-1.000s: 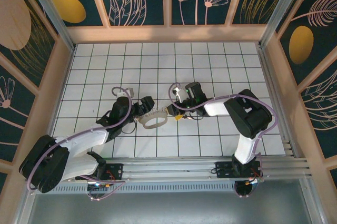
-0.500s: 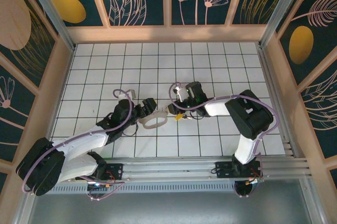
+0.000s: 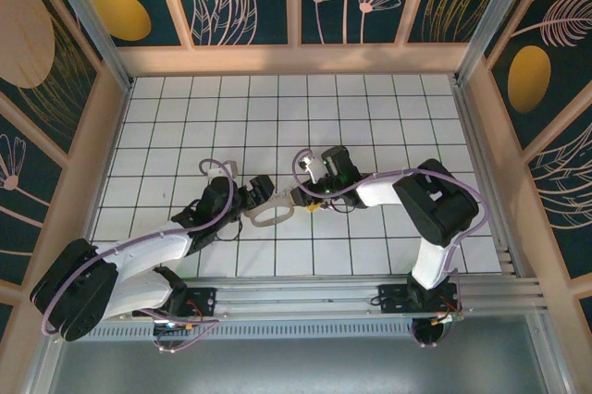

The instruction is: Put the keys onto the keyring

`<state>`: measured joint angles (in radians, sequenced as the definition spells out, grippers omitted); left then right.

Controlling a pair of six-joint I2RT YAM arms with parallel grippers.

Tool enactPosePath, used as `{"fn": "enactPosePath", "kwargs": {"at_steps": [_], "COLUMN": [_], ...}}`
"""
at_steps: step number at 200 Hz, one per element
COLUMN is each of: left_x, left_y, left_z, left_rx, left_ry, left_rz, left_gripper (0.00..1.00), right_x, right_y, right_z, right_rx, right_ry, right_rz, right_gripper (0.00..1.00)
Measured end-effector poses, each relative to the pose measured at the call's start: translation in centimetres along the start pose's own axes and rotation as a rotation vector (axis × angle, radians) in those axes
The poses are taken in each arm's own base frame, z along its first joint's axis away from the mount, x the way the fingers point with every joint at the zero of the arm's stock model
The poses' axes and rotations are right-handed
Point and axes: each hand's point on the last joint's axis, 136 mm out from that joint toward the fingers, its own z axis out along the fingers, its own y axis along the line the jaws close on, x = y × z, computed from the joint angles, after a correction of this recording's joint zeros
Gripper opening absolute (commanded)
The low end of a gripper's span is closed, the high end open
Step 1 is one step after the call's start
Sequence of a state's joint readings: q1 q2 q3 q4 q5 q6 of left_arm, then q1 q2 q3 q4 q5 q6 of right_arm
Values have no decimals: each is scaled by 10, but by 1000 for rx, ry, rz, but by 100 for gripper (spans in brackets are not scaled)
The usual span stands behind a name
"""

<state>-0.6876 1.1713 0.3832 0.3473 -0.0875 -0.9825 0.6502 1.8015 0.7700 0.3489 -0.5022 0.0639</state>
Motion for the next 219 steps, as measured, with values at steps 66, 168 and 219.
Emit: {"fn": "enactPosePath", "kwargs": {"at_steps": [66, 168, 219], "left_x": [0, 0, 0], "left_y": [1, 1, 1], "left_z": [0, 0, 0], "left_rx": [-2, -2, -2], "left_ry": [1, 1, 1], "left_rz": [0, 1, 1], "left_gripper": [93, 94, 94], "right_x": [2, 15, 15], "right_y": [2, 8, 8], "right_z": [1, 2, 2], "right_rx": [-6, -26, -25], "right_ry": [6, 39, 39], "right_rz": [-8, -2, -1], "right_gripper": [40, 31, 29]}}
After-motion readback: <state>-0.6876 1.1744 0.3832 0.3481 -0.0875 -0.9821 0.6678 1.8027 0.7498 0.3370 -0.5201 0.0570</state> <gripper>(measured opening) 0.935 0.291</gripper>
